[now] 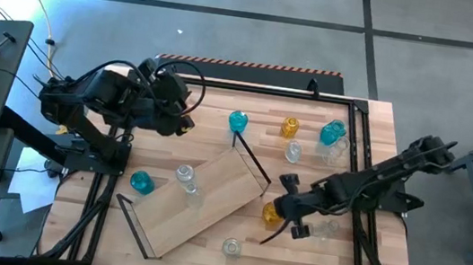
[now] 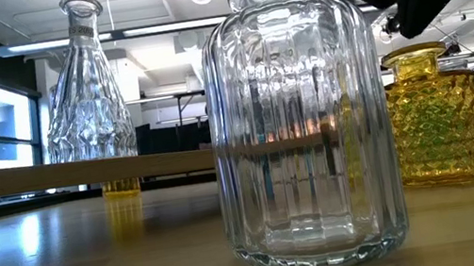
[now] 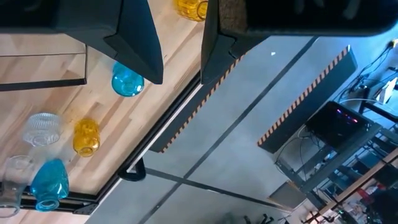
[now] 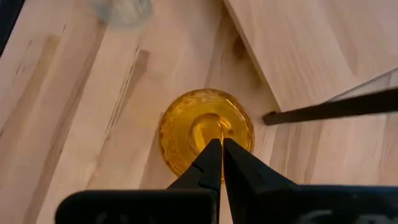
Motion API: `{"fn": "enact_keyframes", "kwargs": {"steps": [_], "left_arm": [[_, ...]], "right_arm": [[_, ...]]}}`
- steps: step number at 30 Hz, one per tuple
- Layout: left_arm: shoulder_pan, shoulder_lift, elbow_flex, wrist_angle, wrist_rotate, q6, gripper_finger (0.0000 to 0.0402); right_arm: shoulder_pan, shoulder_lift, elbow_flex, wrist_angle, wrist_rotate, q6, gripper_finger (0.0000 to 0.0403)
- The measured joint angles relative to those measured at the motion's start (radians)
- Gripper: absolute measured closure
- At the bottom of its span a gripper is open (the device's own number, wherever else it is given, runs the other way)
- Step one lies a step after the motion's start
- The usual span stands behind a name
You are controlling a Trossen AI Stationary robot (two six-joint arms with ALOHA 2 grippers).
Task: Sort vases onto shelf
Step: Put the yellow vase on the shelf
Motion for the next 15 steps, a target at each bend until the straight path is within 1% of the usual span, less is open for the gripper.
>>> {"fn": "enact_keyframes", "kwargs": {"steps": [6, 8, 12, 15], "left_arm": [[0.0, 0.0, 0.0, 0.0, 0.0, 0.0, 0.03], [0.0, 0.0, 0.0, 0.0, 0.0, 0.0, 0.03], [0.0, 0.0, 0.0, 0.0, 0.0, 0.0, 0.03], [0.0, 0.0, 0.0, 0.0, 0.0, 0.0, 0.03]], "right_arm": [[0.0, -0.032, 0.001, 0.045, -0.003, -0.008, 0.0402], [0.0, -0.042, 0.001, 0.063, -0.01, 0.013, 0.0402], [0.0, -0.05, 0.001, 0.089, -0.125, 0.016, 0.0402], [0.001, -0.05, 0.001, 0.117, -0.173, 0.063, 0.0402]]}}
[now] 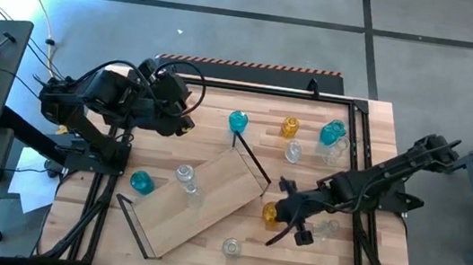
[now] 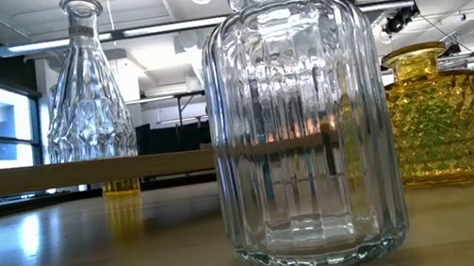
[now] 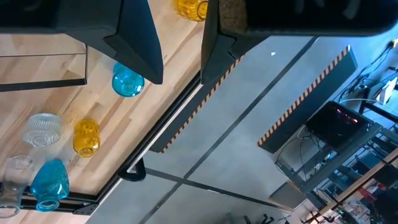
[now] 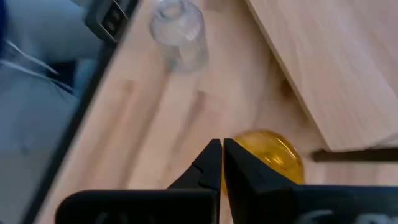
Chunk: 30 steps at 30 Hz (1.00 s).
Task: Sort vases onto shelf
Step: Put the yellow vase on the shelf
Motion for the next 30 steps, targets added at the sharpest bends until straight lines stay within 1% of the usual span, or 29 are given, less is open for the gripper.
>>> {"fn": "enact_keyframes", "kwargs": {"steps": [3, 5, 7, 10, 12, 15, 18, 21, 23, 27, 30], "left_arm": [[0.0, 0.0, 0.0, 0.0, 0.0, 0.0, 0.03], [0.0, 0.0, 0.0, 0.0, 0.0, 0.0, 0.03], [0.0, 0.0, 0.0, 0.0, 0.0, 0.0, 0.03], [0.0, 0.0, 0.0, 0.0, 0.0, 0.005, 0.03], [0.0, 0.0, 0.0, 0.0, 0.0, 0.005, 0.03], [0.0, 0.0, 0.0, 0.0, 0.0, 0.006, 0.03], [0.0, 0.0, 0.0, 0.0, 0.0, 0.006, 0.03], [0.0, 0.0, 0.0, 0.0, 0.0, 0.006, 0.03], [0.0, 0.0, 0.0, 0.0, 0.0, 0.007, 0.03], [0.0, 0.0, 0.0, 0.0, 0.0, 0.007, 0.03], [0.0, 0.0, 0.0, 0.0, 0.0, 0.007, 0.03]], "right_arm": [[-0.001, 0.0, 0.0, 0.005, -0.036, 0.018, 0.0394], [-0.001, 0.0, 0.0, 0.005, -0.064, 0.03, 0.0378], [-0.001, 0.0, 0.0, 0.005, -0.078, 0.052, 0.0351], [-0.007, 0.0, 0.0, 0.003, -0.076, 0.086, 0.0296], [-0.008, 0.0, 0.0, 0.003, -0.056, 0.094, 0.0255], [-0.008, 0.0, 0.0, 0.001, 0.025, 0.092, 0.0197], [-0.008, 0.002, 0.0, -0.013, 0.093, 0.094, 0.016], [-0.008, 0.017, 0.0, -0.053, 0.126, 0.112, 0.0151], [-0.008, 0.034, 0.0, -0.076, 0.127, 0.122, 0.0152], [0.003, 0.072, 0.0, -0.081, 0.072, 0.136, 0.0157], [0.017, 0.091, 0.0, -0.068, 0.065, 0.138, 0.0158]]}}
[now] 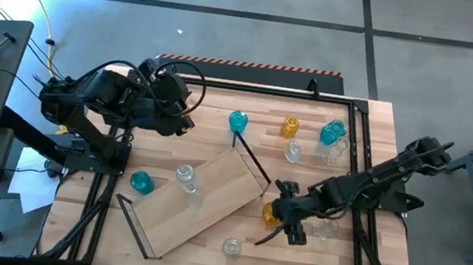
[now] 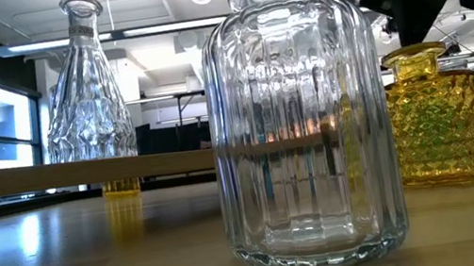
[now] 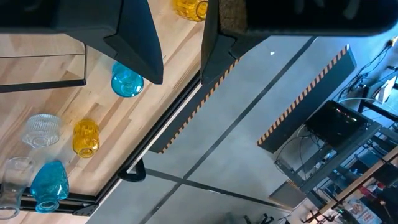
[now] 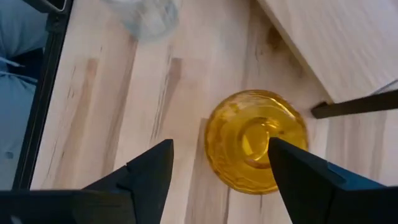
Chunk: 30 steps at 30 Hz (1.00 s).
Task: Sort vases onto shelf
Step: Put the yellow vase on the shelf
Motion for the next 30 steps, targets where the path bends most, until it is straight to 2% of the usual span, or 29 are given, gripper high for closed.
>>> {"fn": "enact_keyframes", "kwargs": {"steps": [12, 18, 22, 30], "left_arm": [[0.0, 0.0, 0.0, 0.0, 0.0, 0.0, 0.03], [0.0, 0.0, 0.0, 0.0, 0.0, 0.0, 0.03], [0.0, 0.0, 0.0, 0.0, 0.0, 0.0, 0.03], [0.0, 0.0, 0.0, 0.0, 0.001, 0.0, 0.03]], "right_arm": [[0.005, 0.06, 0.0, 0.014, -0.024, 0.015, 0.0158], [0.004, 0.069, 0.002, 0.016, 0.009, 0.018, 0.0166], [0.003, 0.069, 0.002, 0.014, 0.024, 0.015, 0.0206], [0.002, 0.069, 0.0, 0.014, 0.027, -0.004, 0.0341]]}}
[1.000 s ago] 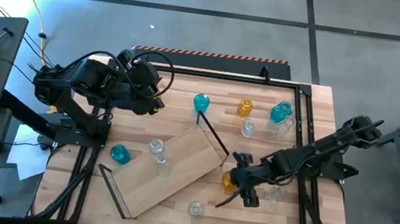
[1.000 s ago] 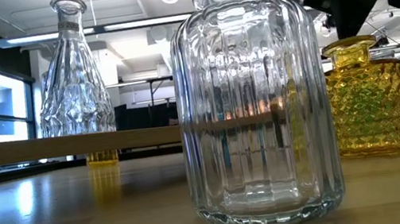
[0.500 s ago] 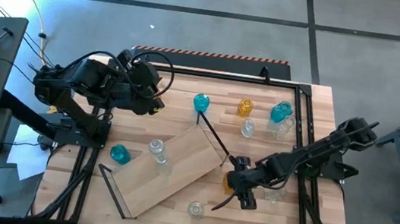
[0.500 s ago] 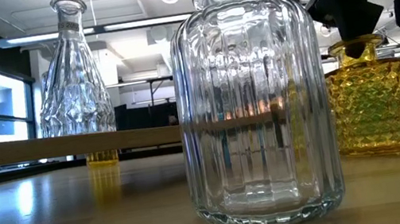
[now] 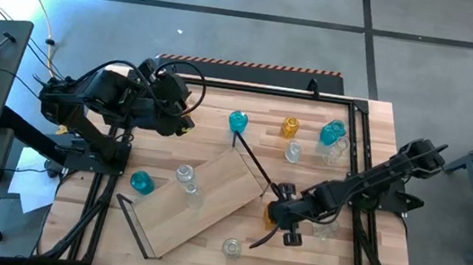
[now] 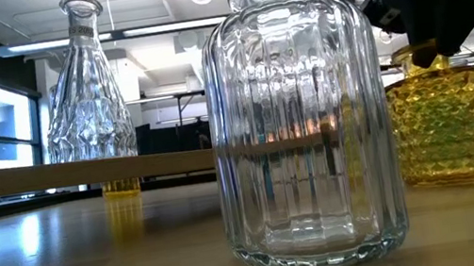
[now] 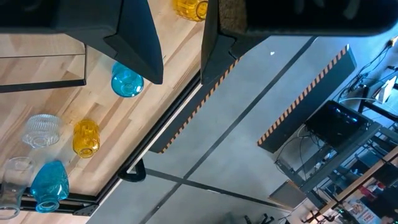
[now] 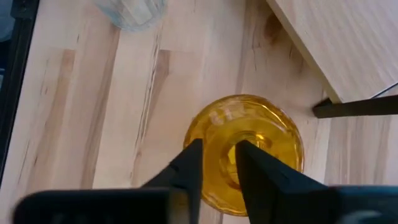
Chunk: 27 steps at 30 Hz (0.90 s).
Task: Sort vases onto shelf
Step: Put the yellow vase on the shelf
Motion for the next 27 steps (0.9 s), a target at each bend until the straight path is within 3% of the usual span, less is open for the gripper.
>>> {"fn": "enact_keyframes", "kwargs": {"steps": [5, 13, 19, 27], "left_arm": [[0.0, 0.0, 0.0, 0.0, 0.0, 0.0, 0.03], [0.0, 0.0, 0.0, 0.0, 0.0, 0.0, 0.03], [0.0, 0.0, 0.0, 0.0, 0.0, 0.0, 0.03], [0.0, 0.0, 0.0, 0.0, 0.0, 0.0, 0.03]], "right_arm": [[0.0, -0.002, 0.001, 0.002, 0.038, -0.015, 0.039], [0.0, -0.002, 0.023, -0.033, 0.014, 0.001, 0.0358], [0.011, -0.002, 0.149, -0.149, -0.001, -0.01, 0.037], [0.041, -0.003, 0.368, -0.344, 0.144, -0.075, 0.0385]]}}
